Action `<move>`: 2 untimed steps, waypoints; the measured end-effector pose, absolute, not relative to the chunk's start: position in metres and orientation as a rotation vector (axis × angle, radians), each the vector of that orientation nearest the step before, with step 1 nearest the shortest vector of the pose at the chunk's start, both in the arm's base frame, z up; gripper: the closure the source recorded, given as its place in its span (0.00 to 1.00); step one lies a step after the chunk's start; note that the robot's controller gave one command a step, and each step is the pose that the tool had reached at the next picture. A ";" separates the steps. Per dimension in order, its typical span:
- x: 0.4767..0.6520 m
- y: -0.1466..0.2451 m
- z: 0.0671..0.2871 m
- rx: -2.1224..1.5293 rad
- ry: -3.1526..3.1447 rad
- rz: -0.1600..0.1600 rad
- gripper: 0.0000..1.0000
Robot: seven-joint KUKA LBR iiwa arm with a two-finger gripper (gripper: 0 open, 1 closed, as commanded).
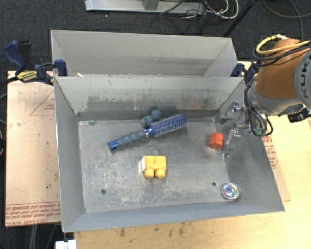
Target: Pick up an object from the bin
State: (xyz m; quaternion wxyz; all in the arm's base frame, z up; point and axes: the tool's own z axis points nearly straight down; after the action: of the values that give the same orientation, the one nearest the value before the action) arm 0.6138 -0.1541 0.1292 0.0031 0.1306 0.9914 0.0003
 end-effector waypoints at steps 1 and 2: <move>0.616 -0.152 0.070 0.405 3.108 0.003 0.00; 0.618 -0.152 0.073 0.403 3.109 0.001 0.00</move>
Offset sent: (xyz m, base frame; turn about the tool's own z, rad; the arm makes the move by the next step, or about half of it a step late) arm -0.0003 0.0001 -0.0592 -0.0002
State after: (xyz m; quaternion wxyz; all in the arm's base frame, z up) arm 0.6180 -0.1522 0.0726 0.0031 0.1286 0.9917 0.0003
